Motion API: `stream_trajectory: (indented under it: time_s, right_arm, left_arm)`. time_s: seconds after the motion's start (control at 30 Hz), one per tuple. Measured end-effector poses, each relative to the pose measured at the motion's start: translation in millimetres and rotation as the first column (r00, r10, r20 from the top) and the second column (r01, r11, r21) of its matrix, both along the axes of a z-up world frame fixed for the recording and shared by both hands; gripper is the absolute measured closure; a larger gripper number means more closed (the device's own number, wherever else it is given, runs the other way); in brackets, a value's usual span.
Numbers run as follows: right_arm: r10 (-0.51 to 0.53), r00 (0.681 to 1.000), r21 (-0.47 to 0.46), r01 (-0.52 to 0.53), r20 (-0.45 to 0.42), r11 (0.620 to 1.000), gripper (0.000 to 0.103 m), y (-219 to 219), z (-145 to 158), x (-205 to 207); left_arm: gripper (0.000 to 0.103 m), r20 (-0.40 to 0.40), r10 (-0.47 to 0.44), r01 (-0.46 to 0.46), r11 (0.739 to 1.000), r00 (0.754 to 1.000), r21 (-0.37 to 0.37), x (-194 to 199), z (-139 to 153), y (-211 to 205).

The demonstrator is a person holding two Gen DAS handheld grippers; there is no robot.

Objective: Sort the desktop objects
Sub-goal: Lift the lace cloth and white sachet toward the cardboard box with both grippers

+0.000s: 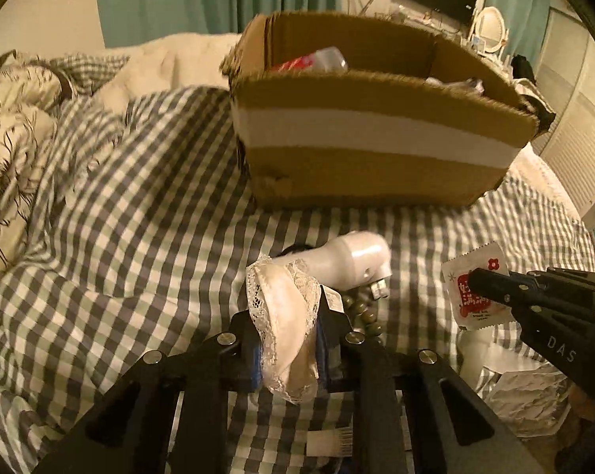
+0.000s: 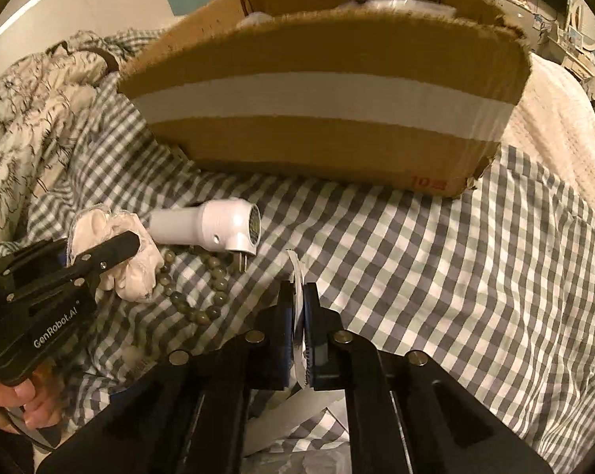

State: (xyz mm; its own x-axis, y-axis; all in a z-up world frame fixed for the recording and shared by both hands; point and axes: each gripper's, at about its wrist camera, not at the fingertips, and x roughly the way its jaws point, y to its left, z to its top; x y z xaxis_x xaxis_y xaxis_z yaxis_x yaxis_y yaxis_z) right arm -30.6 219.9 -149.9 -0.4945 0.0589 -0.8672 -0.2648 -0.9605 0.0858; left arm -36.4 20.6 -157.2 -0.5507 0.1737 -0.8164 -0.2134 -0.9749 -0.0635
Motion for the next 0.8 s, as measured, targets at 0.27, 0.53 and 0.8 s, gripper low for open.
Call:
stream_trajectory:
  time_s: [0.27, 0.53, 0.8]
  right_arm:
    - [-0.002, 0.996, 0.021, 0.004, -0.089, 1.0, 0.098, 8, 26, 21]
    - [-0.013, 0.976, 0.056, 0.026, -0.217, 0.998, 0.099, 3, 62, 39]
    - [-0.015, 0.925, 0.116, 0.064, -0.379, 0.991, 0.099, -8, 108, 61]
  left_arm:
    - [0.083, -0.135, -0.027, 0.024, 0.999, 0.991, -0.021, 16, 31, 7]
    - [0.083, -0.244, -0.038, 0.037, 0.999, 0.969, -0.006, 31, 62, 7]
    - [0.083, -0.363, -0.027, 0.042, 0.999, 0.932, 0.032, 48, 106, 6]
